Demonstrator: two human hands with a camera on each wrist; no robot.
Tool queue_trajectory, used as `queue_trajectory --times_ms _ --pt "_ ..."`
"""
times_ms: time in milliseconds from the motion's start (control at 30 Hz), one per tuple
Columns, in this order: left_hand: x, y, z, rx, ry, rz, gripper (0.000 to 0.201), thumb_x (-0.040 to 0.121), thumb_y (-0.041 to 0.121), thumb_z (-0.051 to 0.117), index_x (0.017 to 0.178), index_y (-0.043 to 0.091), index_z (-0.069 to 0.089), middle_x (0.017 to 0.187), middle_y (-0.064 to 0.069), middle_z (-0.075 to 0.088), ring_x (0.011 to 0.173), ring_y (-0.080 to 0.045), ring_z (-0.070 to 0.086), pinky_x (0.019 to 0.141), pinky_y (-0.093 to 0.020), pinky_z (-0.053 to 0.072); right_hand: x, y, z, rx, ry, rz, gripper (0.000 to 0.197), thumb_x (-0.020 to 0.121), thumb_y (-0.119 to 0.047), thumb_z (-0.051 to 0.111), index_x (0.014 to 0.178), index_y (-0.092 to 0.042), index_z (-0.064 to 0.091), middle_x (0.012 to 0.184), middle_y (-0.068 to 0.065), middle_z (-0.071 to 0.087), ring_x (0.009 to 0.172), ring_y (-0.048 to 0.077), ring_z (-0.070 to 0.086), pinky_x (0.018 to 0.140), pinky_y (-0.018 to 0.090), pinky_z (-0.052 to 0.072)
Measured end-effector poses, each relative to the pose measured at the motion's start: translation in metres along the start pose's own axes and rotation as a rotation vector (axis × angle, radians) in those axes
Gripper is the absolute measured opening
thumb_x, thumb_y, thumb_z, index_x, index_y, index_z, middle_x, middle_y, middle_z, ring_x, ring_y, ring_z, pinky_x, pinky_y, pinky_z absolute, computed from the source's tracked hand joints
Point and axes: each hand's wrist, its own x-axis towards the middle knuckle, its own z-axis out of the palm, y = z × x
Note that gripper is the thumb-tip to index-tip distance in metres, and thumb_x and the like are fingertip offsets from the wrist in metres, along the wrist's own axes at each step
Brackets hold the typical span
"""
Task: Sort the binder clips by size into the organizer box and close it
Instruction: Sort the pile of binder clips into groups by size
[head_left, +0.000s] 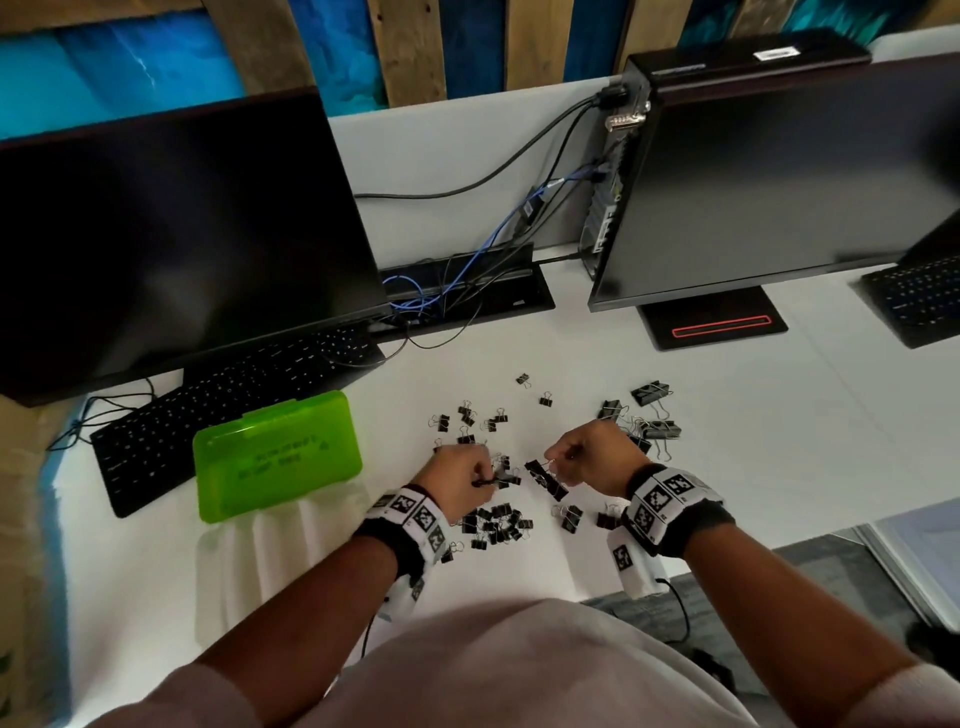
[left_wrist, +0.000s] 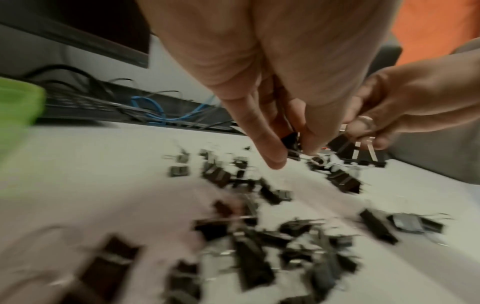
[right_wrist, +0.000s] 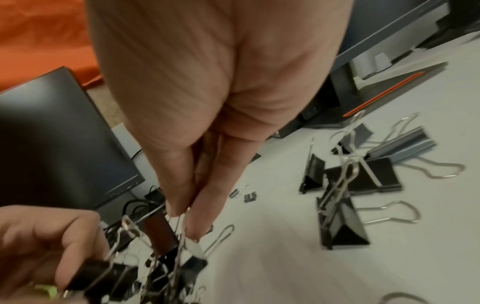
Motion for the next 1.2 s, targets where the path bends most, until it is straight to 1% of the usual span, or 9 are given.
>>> queue_trajectory --times_ms 133,233,300,500,600,667,833,1000,1200 --pt "0.005 0.034 0.035 0.074 -0.184 0.108 0.010 0.077 0.021 0.068 0.077 0.020 0.058 0.087 -0.002 0.064 0.077 -0.016 0.061 0.066 -0.025 0.051 -0.019 0.022 -0.012 0.058 -0.050 0.096 0.017 0.082 0.004 0.063 0.081 -0.009 0.072 0.066 0.004 0.071 0.054 0.009 0.066 0.060 0.023 0.057" --pt "0.007 0.045 0.054 0.138 -0.293 0.142 0.007 0.077 0.016 0.067 0.081 0.016 0.061 0.089 -0.005 0.068 0.079 -0.020 0.064 0.066 -0.024 0.048 -0.034 0.043 -0.016 -0.013 -0.165 0.145 0.022 0.076 0.008 0.062 0.076 -0.011 0.073 0.074 0.013 0.073 0.063 0.022 0.069 0.063 0.032 0.059" --pt "0.010 0.048 0.063 0.173 -0.334 0.161 0.006 0.078 0.013 0.065 0.081 0.015 0.060 0.092 -0.006 0.067 0.082 -0.022 0.063 0.068 -0.025 0.047 -0.040 0.053 -0.017 -0.102 -0.200 0.165 0.025 0.074 0.008 0.058 0.078 -0.010 0.074 0.076 0.012 0.074 0.063 0.022 0.069 0.063 0.028 0.059" --pt "0.017 0.055 0.077 0.196 -0.298 0.225 0.014 0.084 0.011 0.058 0.097 0.017 0.058 0.105 -0.005 0.056 0.094 -0.024 0.057 0.082 -0.031 0.047 -0.043 0.059 -0.010 -0.256 -0.194 0.105 0.014 0.079 -0.008 0.065 0.088 -0.014 0.073 0.087 0.004 0.075 0.063 0.005 0.062 0.064 0.009 0.048" --pt "0.017 0.051 0.071 0.175 -0.259 0.264 0.025 0.085 0.012 0.059 0.108 0.021 0.055 0.112 -0.001 0.054 0.101 -0.018 0.053 0.089 -0.030 0.045 -0.044 0.056 -0.010 -0.356 -0.146 0.042 0.013 0.082 -0.019 0.064 0.092 -0.016 0.072 0.093 0.001 0.072 0.083 0.013 0.064 0.077 0.023 0.051" --pt "0.015 0.040 0.058 0.178 -0.165 0.267 0.025 0.085 0.012 0.059 0.107 0.023 0.056 0.112 0.002 0.056 0.106 -0.015 0.050 0.095 -0.031 0.043 -0.039 0.050 -0.011 -0.412 -0.097 -0.018 0.014 0.085 -0.020 0.058 0.090 -0.015 0.071 0.092 0.002 0.072 0.084 0.018 0.064 0.077 0.029 0.051" --pt "-0.002 -0.004 0.026 0.205 0.020 0.043 0.019 0.080 0.018 0.066 0.097 0.023 0.060 0.111 0.004 0.058 0.110 -0.017 0.048 0.095 -0.029 0.041 -0.015 0.028 0.000 -0.387 -0.074 -0.133 0.017 0.086 -0.015 0.053 0.086 -0.017 0.070 0.088 -0.001 0.073 0.082 0.017 0.065 0.080 0.032 0.052" --pt "-0.023 -0.025 0.017 0.214 -0.085 -0.080 0.023 0.080 0.022 0.069 0.102 0.021 0.063 0.108 -0.001 0.054 0.103 -0.018 0.052 0.089 -0.030 0.046 0.011 -0.002 0.025 -0.417 -0.145 -0.267 0.016 0.088 -0.020 0.055 0.094 -0.021 0.070 0.096 -0.002 0.073 0.087 0.015 0.066 0.082 0.031 0.053" --pt "-0.034 -0.042 0.011 0.190 -0.023 -0.168 0.019 0.089 0.016 0.058 0.106 0.014 0.066 0.108 -0.006 0.056 0.097 -0.025 0.058 0.086 -0.030 0.048 0.032 -0.021 0.050 -0.477 -0.214 -0.349 0.015 0.090 -0.025 0.055 0.092 -0.022 0.070 0.094 -0.001 0.072 0.086 0.017 0.065 0.080 0.030 0.052"
